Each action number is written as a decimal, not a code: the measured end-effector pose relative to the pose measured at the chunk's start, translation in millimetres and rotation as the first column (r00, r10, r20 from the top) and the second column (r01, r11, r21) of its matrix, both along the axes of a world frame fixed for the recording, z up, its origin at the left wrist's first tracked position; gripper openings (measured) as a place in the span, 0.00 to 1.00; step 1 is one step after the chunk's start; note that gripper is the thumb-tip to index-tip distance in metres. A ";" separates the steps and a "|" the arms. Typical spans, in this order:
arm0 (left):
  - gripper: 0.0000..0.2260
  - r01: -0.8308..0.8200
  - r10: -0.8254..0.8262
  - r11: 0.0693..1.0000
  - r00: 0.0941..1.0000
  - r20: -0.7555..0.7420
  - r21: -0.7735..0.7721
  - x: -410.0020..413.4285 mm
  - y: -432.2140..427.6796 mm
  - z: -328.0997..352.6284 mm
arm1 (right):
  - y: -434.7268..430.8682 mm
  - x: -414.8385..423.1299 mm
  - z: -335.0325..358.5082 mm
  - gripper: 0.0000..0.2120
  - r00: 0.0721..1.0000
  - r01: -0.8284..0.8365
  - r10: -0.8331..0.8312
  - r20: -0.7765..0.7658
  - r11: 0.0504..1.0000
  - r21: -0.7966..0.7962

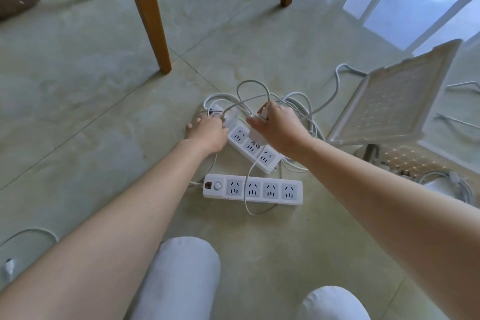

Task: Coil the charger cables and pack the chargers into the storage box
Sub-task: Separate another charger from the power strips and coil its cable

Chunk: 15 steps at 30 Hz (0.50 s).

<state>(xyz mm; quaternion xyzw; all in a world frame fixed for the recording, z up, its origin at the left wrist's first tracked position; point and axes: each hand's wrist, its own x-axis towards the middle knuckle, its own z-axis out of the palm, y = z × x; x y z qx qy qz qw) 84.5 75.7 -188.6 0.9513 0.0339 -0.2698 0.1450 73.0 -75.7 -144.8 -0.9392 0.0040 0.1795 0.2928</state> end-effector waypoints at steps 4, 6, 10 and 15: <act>0.15 -0.089 0.065 0.888 0.996 -0.068 -0.452 -23.4 -23.8 56.4 | -0.9 -11.6 51.9 0.11 0.999 -0.053 0.053 0.003 0.995 -0.083; 0.15 -0.105 0.050 0.796 0.993 -0.108 -0.596 -39.7 -36.9 89.6 | -0.2 -20.8 76.3 0.14 0.999 -0.030 0.028 -0.016 0.989 -0.147; 0.26 -0.080 -0.021 0.745 0.989 -0.143 -0.662 -76.5 -61.6 145.2 | -7.5 -41.9 118.3 0.17 0.990 -0.111 0.080 -0.117 0.951 -0.288; 0.23 0.164 -0.126 0.887 0.985 0.114 -0.432 -108.5 -78.6 189.3 | -19.5 -70.2 155.4 0.13 0.991 0.033 -0.047 -0.124 0.993 -0.112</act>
